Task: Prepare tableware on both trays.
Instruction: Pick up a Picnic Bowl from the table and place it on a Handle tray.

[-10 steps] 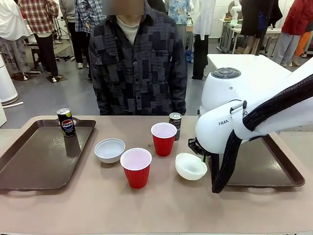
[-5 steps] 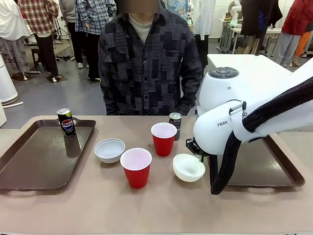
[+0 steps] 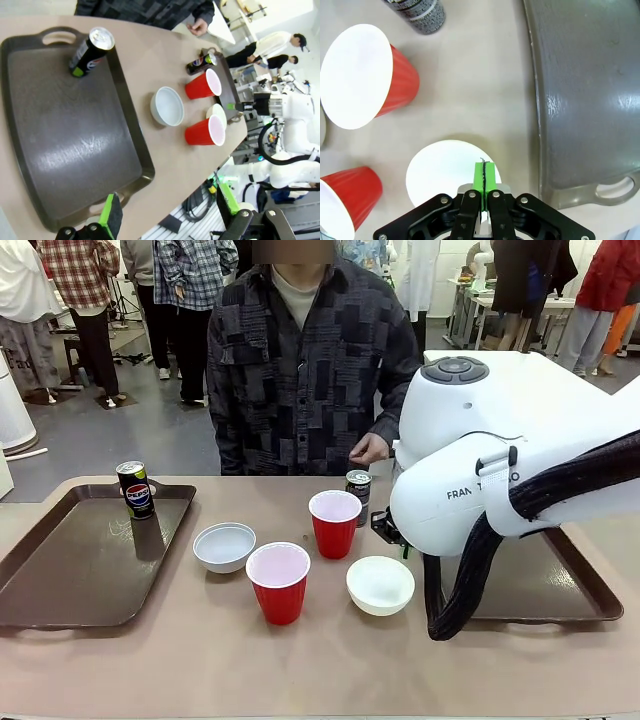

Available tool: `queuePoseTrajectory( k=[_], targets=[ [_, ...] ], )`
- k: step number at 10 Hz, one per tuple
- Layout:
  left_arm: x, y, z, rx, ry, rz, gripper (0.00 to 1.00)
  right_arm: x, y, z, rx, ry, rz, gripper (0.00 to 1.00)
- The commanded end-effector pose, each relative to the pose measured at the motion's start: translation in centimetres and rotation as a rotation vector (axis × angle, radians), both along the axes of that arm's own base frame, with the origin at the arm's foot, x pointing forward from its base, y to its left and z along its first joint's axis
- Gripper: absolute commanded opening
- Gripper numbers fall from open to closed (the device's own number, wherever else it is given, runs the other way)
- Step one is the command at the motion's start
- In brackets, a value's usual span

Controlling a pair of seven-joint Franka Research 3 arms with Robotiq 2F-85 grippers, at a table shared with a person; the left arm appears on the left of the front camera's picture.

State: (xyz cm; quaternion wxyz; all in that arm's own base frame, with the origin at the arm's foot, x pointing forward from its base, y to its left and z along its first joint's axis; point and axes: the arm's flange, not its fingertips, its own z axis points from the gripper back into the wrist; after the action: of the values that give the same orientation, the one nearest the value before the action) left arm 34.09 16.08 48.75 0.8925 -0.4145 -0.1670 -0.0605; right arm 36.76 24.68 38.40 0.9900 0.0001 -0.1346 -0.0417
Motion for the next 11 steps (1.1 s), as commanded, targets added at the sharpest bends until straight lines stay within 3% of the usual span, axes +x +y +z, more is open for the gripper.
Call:
queuePoseTrajectory(
  k=[1,8,11],
  targets=[
    [-0.1,0.1,0.1,-0.012,-0.010,-0.004,1.00,-0.4,-0.2,-0.5,-0.012,0.010,-0.008,0.00],
    [-0.1,0.1,0.1,-0.012,-0.010,-0.004,1.00,0.7,-1.7,-2.0,-0.031,0.086,-0.036,0.70],
    [-0.1,0.1,0.1,-0.012,-0.010,-0.004,1.00,2.0,-2.9,-4.7,-0.046,0.156,-0.066,0.66]
  ],
)
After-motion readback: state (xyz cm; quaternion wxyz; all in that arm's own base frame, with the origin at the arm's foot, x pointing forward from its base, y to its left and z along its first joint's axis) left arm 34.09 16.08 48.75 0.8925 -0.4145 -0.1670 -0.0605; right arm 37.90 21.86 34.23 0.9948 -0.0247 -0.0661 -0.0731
